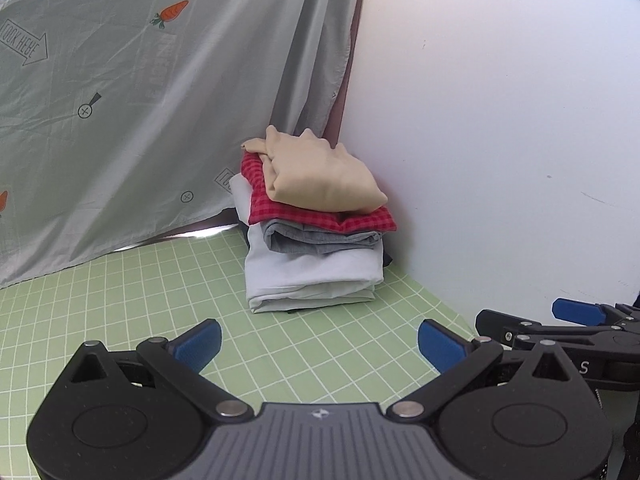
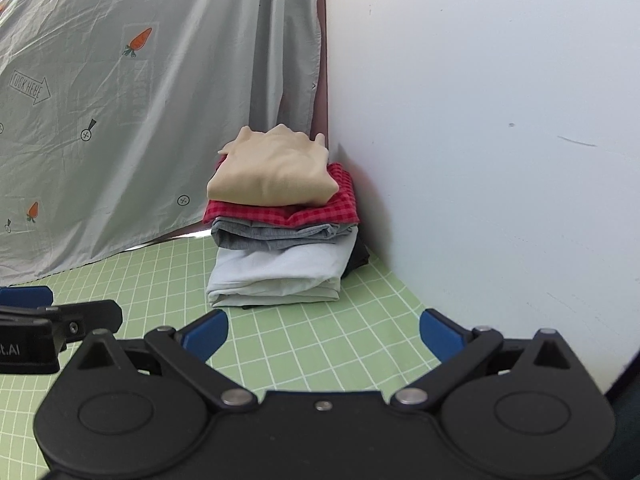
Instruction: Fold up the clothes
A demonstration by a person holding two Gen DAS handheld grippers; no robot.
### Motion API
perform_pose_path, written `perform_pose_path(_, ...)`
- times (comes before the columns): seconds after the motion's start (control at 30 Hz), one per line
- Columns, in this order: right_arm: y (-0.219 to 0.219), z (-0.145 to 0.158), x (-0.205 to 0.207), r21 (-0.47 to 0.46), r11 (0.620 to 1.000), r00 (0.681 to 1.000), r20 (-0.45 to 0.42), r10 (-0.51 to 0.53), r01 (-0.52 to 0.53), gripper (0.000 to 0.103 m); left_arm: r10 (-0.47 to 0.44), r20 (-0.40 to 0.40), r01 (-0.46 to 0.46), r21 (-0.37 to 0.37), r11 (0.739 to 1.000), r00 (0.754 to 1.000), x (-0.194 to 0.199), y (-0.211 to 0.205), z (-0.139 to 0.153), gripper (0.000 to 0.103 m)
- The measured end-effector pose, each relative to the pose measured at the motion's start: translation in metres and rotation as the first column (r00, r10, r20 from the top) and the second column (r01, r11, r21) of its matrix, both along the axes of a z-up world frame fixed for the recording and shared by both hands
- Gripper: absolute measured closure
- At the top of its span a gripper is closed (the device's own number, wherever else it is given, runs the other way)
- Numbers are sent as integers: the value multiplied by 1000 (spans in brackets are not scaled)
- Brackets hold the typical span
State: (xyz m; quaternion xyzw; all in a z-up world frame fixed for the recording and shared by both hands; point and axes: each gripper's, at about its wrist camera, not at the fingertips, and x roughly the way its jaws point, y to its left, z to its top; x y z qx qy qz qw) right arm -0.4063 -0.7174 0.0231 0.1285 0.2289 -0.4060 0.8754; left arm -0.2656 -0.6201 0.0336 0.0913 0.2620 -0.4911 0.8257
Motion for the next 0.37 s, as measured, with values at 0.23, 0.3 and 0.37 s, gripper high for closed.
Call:
perform_pose_path(0.23,15,5,-16,-12,1000,1000,23,-21,21,0,-15,13,15,-11,1000,1000,-14,12,5,0)
perform_pose_path(0.3,19,6,-20,-13,1000,999,24,-21,22,0,-20,24,20,-5,1000,1000,-18,14,6,0)
perform_pose_path(0.37,23,7,-23,-16,1000,999,27,-24,24,0,-24,26,24,-6,1000,999,-20,16,7,0)
